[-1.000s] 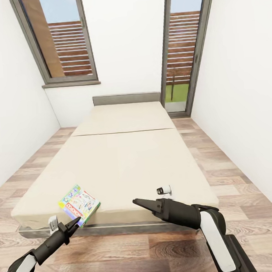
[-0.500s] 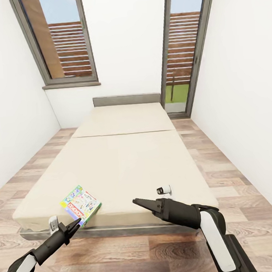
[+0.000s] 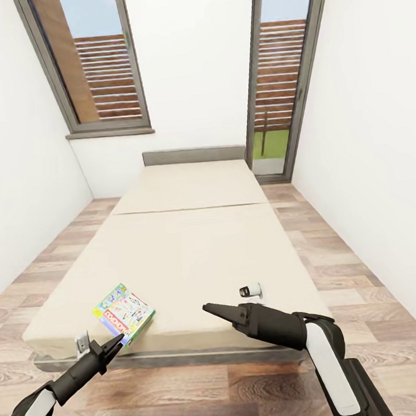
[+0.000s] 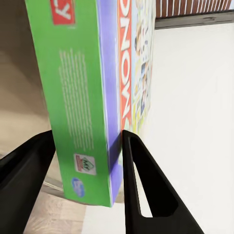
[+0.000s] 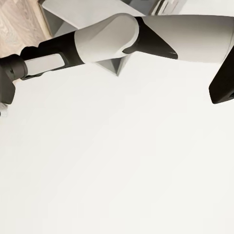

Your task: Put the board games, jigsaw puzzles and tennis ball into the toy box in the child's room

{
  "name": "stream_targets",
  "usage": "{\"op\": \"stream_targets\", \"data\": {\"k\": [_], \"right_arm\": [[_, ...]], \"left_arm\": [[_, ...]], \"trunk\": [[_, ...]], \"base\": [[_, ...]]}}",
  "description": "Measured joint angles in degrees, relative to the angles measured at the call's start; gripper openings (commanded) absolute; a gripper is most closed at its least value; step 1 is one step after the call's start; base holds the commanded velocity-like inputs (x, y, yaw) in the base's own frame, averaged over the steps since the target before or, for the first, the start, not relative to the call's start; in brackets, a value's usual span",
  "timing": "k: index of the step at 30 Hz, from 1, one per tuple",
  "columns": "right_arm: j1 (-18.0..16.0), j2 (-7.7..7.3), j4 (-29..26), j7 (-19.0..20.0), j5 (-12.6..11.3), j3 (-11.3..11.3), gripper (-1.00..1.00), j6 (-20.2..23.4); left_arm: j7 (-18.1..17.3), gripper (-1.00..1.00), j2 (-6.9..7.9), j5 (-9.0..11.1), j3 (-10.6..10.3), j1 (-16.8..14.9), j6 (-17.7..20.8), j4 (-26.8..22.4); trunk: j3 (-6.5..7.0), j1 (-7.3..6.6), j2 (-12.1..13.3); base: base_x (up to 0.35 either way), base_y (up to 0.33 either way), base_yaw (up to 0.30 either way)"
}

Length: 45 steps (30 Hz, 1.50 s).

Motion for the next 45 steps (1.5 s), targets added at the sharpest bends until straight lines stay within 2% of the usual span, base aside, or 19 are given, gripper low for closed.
{"op": "stream_targets", "data": {"k": [16, 18, 20, 25, 29, 34, 42, 45], "right_arm": [[0.3, -0.18, 0.0, 0.0, 0.1, -0.1, 1.00, -0.1], [0.5, -0.17, 0.0, 0.1, 0.1, -0.2, 1.00, -0.8], [0.7, -0.17, 0.0, 0.2, 0.2, -0.3, 1.00, -2.0], [0.8, -0.21, 0.0, 0.4, 0.2, -0.1, 1.00, -5.4], [0.7, -0.27, 0.0, 0.6, 0.3, 0.0, 1.00, -6.8], [0.7, 0.08, 0.0, 0.4, 0.4, 0.3, 1.00, -7.3], [0.7, 0.44, 0.1, 0.4, 0.8, 0.3, 1.00, -9.0], [0.7, 0.49, 0.1, 0.4, 0.8, 0.4, 1.00, -9.1]], "left_arm": [[-0.3, -1.00, 0.22, 0.1, 0.0, 0.0, 0.1, -0.2], [-1.1, -1.00, 0.31, 0.2, 0.1, 0.0, 0.1, -0.2], [-3.5, -1.00, 0.58, 0.2, 0.2, -0.1, 0.3, -0.4], [-6.6, -1.00, 1.94, 0.3, -0.1, -0.1, 1.6, -4.0], [-7.1, -1.00, 3.55, 0.3, 0.0, -0.1, 5.9, -7.1], [-7.2, -1.00, 5.70, 0.2, 0.0, -0.1, 7.4, -8.9], [-7.2, -1.00, 7.21, 0.2, -0.1, -0.1, 7.9, -9.2], [-7.2, -1.00, 7.34, 0.2, -0.2, -0.1, 7.9, -9.2]], "trunk": [[2.87, -3.52, 6.4], [3.23, -3.96, 7.2], [3.59, -4.39, 8.0], [4.49, -5.49, 10.0], [5.21, -6.37, 11.6], [6.10, -7.47, 13.6], [7.54, -9.23, 16.8], [8.08, -9.89, 18.1]], "base": [[0.000, 0.000, 0.000], [0.000, 0.000, 0.000], [0.000, 0.000, 0.000], [0.000, 0.000, 0.000], [0.000, 0.000, 0.000], [0.000, 0.000, 0.000], [0.000, 0.000, 0.000], [0.000, 0.000, 0.000]]}}
